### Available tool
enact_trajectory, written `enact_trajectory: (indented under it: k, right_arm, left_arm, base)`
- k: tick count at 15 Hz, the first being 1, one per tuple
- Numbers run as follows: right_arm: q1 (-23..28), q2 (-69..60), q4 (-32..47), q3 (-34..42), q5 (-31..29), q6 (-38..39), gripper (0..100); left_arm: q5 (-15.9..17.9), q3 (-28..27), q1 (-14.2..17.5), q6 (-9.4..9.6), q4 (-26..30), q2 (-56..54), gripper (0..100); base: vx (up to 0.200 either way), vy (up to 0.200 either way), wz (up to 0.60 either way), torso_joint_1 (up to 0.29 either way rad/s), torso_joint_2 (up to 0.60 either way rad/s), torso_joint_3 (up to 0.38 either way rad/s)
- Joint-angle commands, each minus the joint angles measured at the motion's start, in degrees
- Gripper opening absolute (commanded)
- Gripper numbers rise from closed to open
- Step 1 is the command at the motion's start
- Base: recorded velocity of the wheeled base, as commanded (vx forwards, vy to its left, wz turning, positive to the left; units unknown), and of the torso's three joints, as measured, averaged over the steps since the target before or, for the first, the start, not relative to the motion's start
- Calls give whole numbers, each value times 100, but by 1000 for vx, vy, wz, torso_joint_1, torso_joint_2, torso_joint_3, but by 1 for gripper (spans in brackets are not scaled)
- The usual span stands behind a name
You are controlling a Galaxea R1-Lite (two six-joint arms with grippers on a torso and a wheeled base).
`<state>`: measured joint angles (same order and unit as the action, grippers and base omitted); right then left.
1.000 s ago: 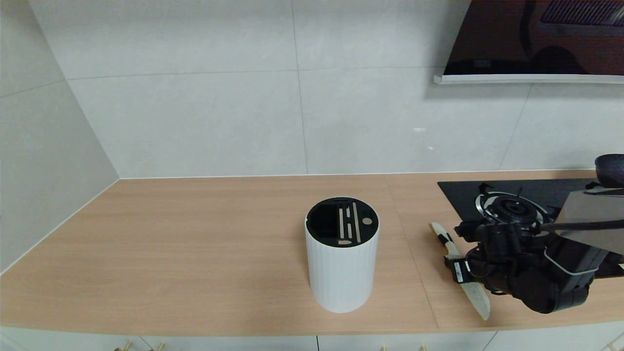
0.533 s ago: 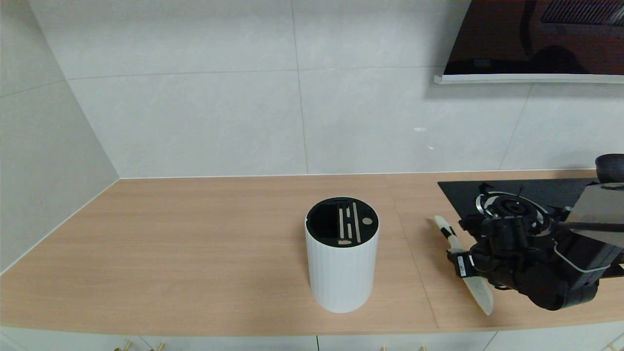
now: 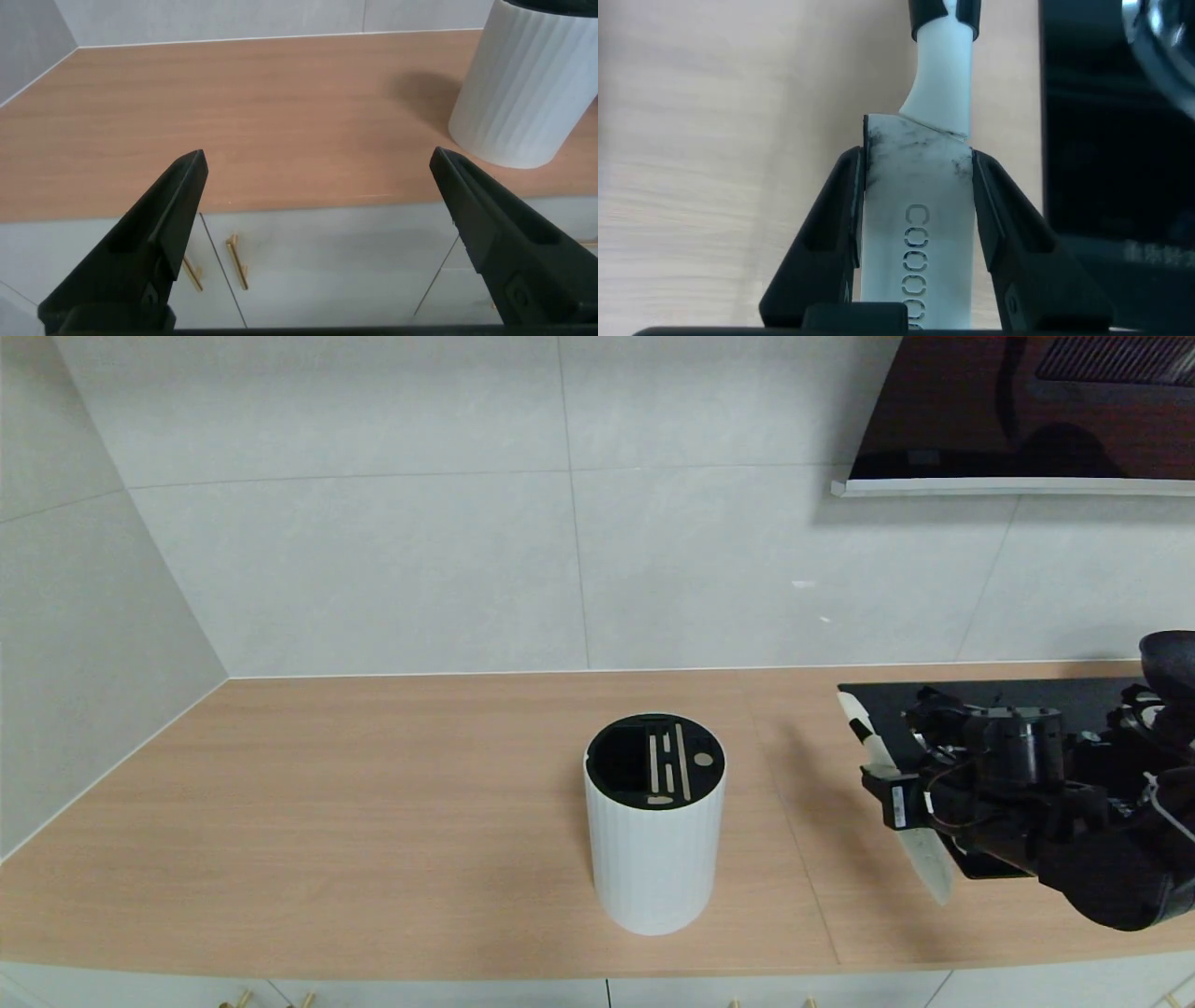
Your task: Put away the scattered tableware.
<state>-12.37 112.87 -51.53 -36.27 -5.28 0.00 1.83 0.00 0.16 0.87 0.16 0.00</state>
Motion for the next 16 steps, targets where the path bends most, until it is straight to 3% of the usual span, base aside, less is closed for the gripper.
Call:
enact_trajectory:
  k: [1,10,12,13,16]
  right_arm:
    - [-257,-635,3,155,1,9,0]
    - [-890,-1567,20,392,-123,18,0]
    - [-960,-1786,20,401,-123,18,0]
    - [-960,-1848,29,401,-114,18,0]
    - [-969,-2041,38,384,-114,18,0]
  left_arm:
    - [2,0,2,1,2,9,100]
    - [2,0,2,1,-16,9,100]
    - [63,-185,2,-148,-209,9,100]
    - [186,-255,2,-174,-148,18,100]
    - [1311,-1063,-183,-183,468,659,100]
  base:
    - [0,0,0,0,0,0]
    - [0,0,0,0,0,0]
    - [0,0,0,0,0,0]
    - [0,0,0,0,0,0]
    - [0,0,0,0,0,0]
